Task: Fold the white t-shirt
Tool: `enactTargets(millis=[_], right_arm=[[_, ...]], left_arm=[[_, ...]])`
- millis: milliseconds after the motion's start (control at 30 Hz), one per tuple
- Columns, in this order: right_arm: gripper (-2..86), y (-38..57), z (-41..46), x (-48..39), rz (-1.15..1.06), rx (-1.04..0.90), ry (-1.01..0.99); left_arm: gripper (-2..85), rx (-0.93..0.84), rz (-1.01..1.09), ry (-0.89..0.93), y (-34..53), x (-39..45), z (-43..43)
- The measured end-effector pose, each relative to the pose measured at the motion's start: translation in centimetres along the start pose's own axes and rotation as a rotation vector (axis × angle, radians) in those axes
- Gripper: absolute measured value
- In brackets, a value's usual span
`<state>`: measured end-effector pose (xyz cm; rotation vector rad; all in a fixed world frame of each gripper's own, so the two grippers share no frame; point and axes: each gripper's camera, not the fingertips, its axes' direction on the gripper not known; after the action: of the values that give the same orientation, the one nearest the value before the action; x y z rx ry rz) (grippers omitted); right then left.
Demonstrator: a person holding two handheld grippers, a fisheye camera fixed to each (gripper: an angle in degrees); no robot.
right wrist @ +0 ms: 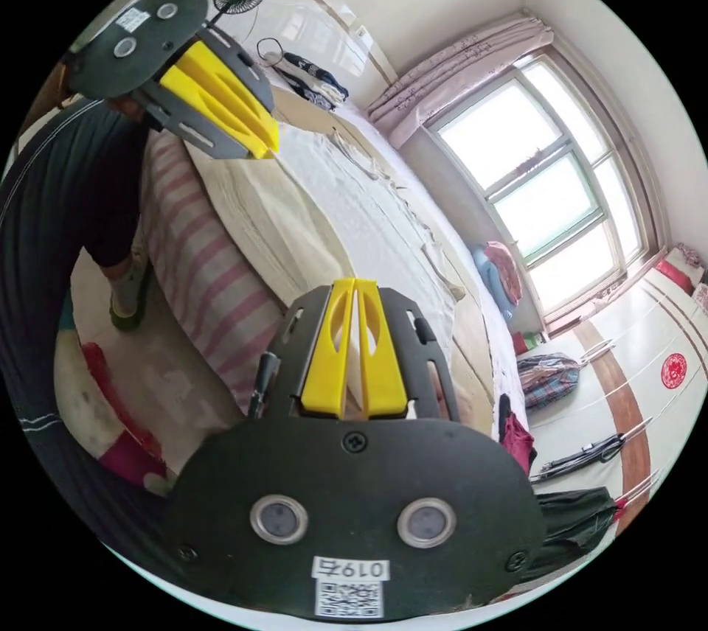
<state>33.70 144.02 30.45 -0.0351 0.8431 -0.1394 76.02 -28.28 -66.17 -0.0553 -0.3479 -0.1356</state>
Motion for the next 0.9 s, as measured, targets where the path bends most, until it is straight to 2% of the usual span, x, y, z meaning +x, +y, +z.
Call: enactTargets(millis=[100, 200, 333, 500, 667, 900], right_arm=[[0.6, 0.4, 0.1, 2.4, 0.089, 0.026, -0.133], [4.8, 1.6, -1.7, 3.1, 0.08, 0.132, -0.138], [3.1, 2.1, -2.8, 1.9, -0.033, 0.186, -0.217], [4.1, 1.2, -1.1, -0.4, -0.168, 0.129, -0.206], [3.4, 0.9, -0.5, 0.2, -0.155, 0.129, -0.197], [-0.8, 0.8, -0.5, 0.2, -0.166, 0.127, -0.165]], left_arm=[[0.5, -0.005, -0.06, 0.085, 1.0, -1.6, 0.9], [0.5, 0.081, -0.084, 0.115, 2.8, -2.3, -0.1], [0.4, 0.127, 0.035, 0.097, 3.9, -0.1, -0.7], [0.5, 0.117, 0.118, 0.073, 3.7, 2.2, 0.3], [0.5, 0.15, 0.098, 0.11, 4.1, 1.7, 0.3], [0.6, 0.131, 0.167, 0.054, 5.5, 2.8, 0.6]])
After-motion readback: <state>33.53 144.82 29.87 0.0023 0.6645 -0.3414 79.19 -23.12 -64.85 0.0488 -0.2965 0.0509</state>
